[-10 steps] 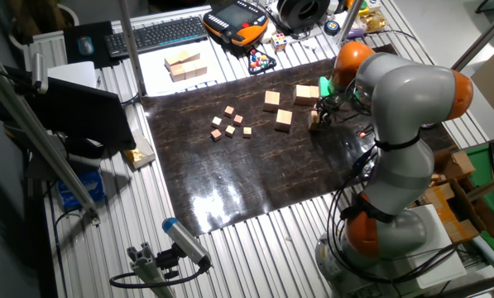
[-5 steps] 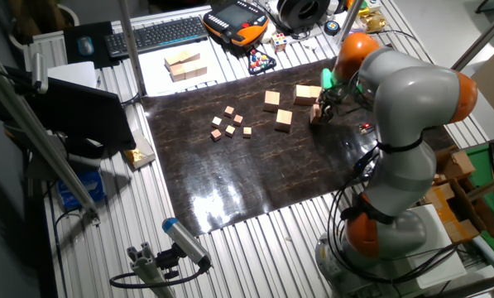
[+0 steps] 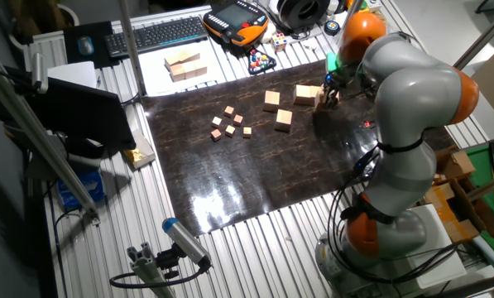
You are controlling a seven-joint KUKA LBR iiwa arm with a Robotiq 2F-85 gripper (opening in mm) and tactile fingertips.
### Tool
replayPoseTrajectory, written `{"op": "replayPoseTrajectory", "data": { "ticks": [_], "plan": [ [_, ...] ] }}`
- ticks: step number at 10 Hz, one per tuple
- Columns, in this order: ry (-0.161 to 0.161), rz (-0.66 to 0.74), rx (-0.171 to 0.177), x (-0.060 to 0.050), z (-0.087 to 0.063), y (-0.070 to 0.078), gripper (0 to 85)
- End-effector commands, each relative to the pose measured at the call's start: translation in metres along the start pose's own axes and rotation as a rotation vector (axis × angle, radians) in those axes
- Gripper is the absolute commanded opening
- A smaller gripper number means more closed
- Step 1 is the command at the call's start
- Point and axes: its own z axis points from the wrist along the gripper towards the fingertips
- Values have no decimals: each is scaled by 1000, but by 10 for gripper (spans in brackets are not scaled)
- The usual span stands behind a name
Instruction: Stack the blocks into a pyramid shape
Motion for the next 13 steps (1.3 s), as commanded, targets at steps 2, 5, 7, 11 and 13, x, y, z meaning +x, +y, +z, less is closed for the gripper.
{"op": "replayPoseTrajectory", "data": {
  "ticks": [2, 5, 7, 11, 13],
  "plan": [
    [-6, -2, -2, -3, -1, 9, 7],
    [-10, -2, -5, -6, 4, 20, 7],
    [-10, -6, -5, -8, 7, 26, 7],
    [-11, -5, -1, -9, 9, 30, 7],
    [-19, 3, -6, -9, 9, 30, 7]
  ]
}}
